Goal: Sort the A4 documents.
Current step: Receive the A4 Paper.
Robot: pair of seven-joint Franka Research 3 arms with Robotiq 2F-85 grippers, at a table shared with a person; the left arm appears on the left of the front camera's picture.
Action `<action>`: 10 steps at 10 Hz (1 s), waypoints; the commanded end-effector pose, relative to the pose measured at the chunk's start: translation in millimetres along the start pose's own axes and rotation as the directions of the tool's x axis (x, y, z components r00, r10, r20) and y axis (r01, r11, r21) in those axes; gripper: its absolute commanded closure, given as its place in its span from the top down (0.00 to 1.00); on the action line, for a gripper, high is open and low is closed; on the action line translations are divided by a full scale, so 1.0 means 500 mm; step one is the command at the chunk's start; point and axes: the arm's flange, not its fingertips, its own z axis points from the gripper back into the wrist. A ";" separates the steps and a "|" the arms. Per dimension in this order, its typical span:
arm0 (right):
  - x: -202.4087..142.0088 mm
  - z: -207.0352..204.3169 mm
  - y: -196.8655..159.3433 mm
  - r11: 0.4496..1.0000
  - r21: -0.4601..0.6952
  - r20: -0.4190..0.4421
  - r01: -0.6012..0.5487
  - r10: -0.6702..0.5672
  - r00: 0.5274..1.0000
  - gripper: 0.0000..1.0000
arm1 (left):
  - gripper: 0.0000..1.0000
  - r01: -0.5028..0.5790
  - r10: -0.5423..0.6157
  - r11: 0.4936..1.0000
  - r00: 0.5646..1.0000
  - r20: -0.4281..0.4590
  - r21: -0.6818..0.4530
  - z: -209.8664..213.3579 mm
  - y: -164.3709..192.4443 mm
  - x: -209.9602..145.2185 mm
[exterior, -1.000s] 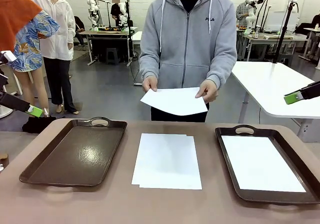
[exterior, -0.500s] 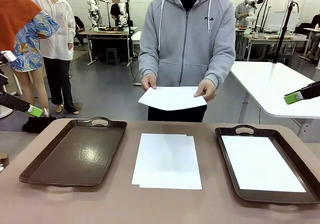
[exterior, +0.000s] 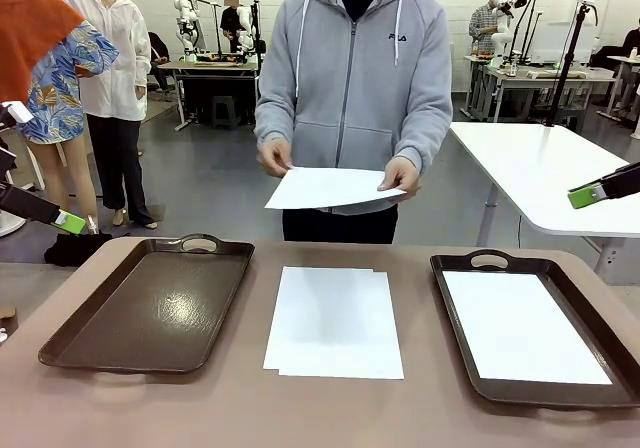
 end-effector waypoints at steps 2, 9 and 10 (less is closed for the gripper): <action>0.001 0.001 0.001 1.000 0.000 0.005 0.000 0.000 1.000 1.00 | 1.00 -0.002 0.002 1.000 1.000 0.009 -0.012 -0.001 0.002 -0.001; 0.001 0.001 0.001 1.000 0.000 0.005 0.000 0.000 1.000 1.00 | 1.00 -0.002 0.002 1.000 1.000 0.009 -0.012 -0.001 0.002 -0.001; 0.001 0.001 0.001 1.000 0.000 0.005 0.000 0.000 1.000 1.00 | 1.00 -0.002 0.002 1.000 1.000 0.009 -0.012 -0.001 0.002 -0.001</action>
